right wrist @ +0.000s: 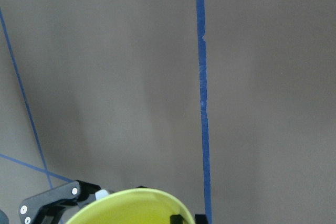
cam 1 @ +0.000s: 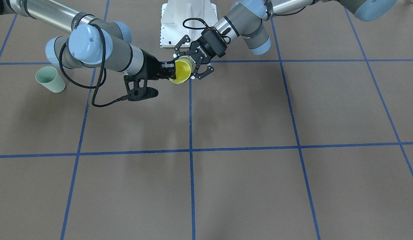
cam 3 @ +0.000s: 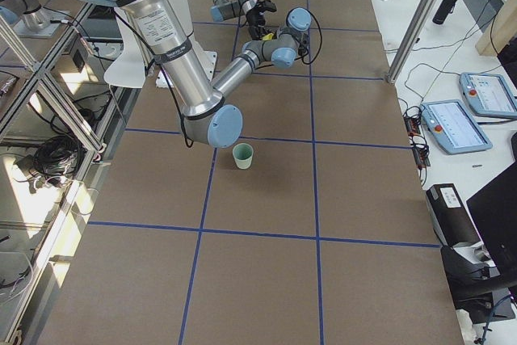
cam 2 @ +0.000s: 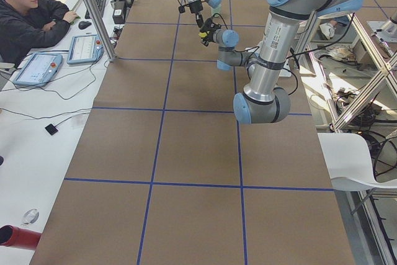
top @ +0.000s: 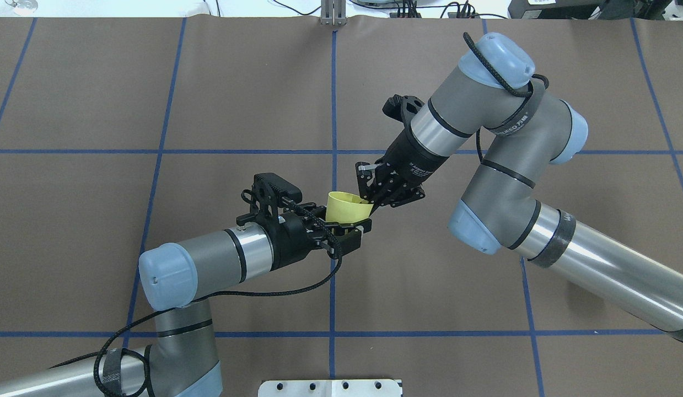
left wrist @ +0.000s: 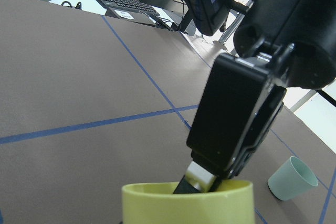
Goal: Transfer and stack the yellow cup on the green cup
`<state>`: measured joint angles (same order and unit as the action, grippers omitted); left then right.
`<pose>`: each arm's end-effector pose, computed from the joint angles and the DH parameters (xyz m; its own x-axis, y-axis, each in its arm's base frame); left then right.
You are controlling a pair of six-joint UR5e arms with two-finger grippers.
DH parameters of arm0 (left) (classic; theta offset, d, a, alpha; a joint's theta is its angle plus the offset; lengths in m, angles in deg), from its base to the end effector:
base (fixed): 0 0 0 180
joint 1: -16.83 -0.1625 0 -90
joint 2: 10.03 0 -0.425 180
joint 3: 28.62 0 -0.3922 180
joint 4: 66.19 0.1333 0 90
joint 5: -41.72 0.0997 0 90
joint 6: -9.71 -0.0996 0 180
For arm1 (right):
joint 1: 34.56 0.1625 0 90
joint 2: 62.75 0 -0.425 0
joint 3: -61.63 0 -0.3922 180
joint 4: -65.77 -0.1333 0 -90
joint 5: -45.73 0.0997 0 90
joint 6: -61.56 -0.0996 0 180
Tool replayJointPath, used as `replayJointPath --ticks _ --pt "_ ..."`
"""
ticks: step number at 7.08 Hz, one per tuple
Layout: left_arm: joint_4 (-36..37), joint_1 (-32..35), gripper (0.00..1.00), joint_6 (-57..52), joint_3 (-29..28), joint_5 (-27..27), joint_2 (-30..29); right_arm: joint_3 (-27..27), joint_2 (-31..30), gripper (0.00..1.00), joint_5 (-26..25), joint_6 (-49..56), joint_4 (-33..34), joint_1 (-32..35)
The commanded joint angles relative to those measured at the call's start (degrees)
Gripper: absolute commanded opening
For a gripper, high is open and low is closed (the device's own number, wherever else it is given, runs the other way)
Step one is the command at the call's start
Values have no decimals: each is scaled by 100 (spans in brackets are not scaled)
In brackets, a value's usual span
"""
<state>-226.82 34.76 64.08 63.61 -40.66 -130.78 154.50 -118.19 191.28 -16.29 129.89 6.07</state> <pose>0.5436 -0.3299 0.1941 0.0672 0.5851 -0.8081 0.4781 0.6920 0.5408 -0.4582 -0.4606 0.2104 0.2931 0.0946 0.9514 0.2583 0.9503 -0.1740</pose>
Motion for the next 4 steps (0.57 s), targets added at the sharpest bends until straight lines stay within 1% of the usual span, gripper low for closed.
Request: replayJointPath --ticks 1,4 --pt "15 9 100 3 5 11 -18 3 -2 5 -9 6 -14 -2" --pt "76 17 100 30 14 134 -18 3 -63 3 -18 68 -14 94"
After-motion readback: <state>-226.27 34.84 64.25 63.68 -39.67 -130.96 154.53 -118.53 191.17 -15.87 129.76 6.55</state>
